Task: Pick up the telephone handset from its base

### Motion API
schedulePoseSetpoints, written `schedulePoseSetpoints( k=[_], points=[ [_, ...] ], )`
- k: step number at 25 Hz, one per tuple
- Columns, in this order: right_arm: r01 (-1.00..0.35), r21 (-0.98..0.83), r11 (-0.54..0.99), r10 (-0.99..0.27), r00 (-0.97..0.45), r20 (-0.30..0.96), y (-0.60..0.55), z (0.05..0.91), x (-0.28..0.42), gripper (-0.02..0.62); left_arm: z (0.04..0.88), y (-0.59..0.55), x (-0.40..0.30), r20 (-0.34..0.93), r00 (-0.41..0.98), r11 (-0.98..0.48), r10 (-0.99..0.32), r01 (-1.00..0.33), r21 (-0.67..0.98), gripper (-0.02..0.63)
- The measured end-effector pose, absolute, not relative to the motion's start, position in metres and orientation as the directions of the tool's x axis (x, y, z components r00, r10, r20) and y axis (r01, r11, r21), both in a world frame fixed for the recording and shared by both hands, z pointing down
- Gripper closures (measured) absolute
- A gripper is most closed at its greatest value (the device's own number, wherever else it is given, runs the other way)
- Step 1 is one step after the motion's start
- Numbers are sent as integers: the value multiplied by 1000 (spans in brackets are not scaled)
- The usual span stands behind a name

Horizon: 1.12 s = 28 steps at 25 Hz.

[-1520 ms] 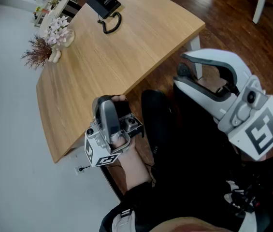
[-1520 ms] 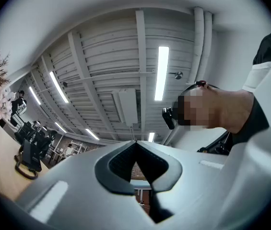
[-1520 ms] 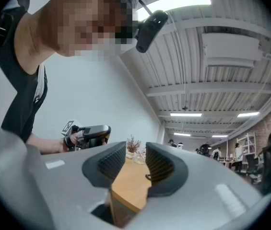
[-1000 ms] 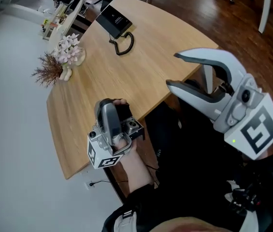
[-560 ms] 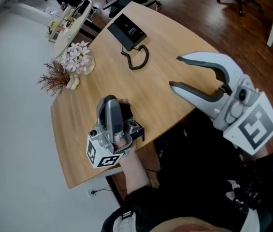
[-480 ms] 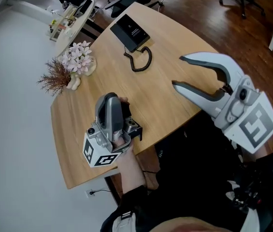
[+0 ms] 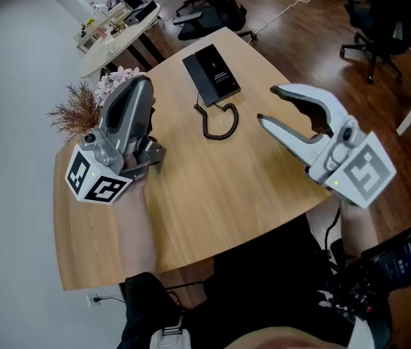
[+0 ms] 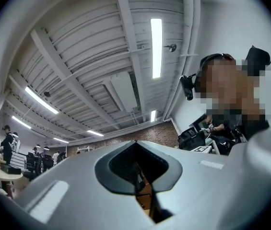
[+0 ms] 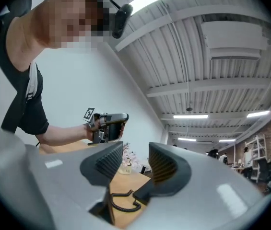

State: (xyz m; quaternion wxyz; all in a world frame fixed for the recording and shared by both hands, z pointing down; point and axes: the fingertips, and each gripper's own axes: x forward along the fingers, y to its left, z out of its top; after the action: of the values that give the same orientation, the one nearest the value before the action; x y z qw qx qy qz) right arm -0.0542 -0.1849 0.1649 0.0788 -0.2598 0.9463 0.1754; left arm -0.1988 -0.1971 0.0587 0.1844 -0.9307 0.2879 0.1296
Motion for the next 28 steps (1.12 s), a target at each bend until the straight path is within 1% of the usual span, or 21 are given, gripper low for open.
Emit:
schedulePoseSetpoints(
  k=[3,5,6,8,11,12,13,15,16,18,20,25,28],
  points=[
    [-521,276,808,-442,-844,-303,-223,144,-63,425,50,-224,-207,-376,778,-752,-502,-608,-253,603],
    [-534,238,811,-464,-836,-293,-256,141,-71,425,57,-250,-215,-375,759,-748,-532,-628,-212,603],
    [-536,213,817,-475,-835,-277,-273,143,-77,425,67,-267,-222,-367,744,-749,-558,-643,-163,603],
    [-532,153,833,-493,-838,-236,-307,151,-92,425,96,-308,-243,-353,704,-756,-616,-654,14,603],
    [-525,35,850,-512,-840,-180,-352,167,-113,425,147,-362,-277,-371,652,-750,-662,-565,345,603],
    [-528,-2,850,-520,-837,-167,-365,172,-118,425,165,-378,-289,-360,628,-721,-690,-552,419,580],
    [-533,-34,845,-531,-832,-156,-379,178,-122,425,184,-391,-300,-332,604,-682,-724,-555,476,522],
    [-552,-87,829,-559,-818,-137,-405,194,-129,425,218,-411,-312,-264,567,-603,-780,-568,561,465],
    [-564,-104,819,-574,-809,-129,-417,202,-132,425,232,-418,-313,-238,563,-579,-792,-566,586,440],
    [-587,-121,801,-598,-793,-116,-434,220,-137,425,251,-429,-311,-200,568,-553,-799,-562,615,419],
    [-598,-122,792,-610,-784,-118,-446,235,-141,425,264,-439,-309,-171,573,-537,-802,-564,627,416],
    [-594,-127,794,-608,-775,-172,-460,264,-142,425,284,-458,-315,-139,572,-511,-809,-566,647,417],
    [-583,-117,804,-594,-781,-195,-465,266,-138,426,296,-467,-316,-102,576,-495,-811,-582,645,416]
  ],
)
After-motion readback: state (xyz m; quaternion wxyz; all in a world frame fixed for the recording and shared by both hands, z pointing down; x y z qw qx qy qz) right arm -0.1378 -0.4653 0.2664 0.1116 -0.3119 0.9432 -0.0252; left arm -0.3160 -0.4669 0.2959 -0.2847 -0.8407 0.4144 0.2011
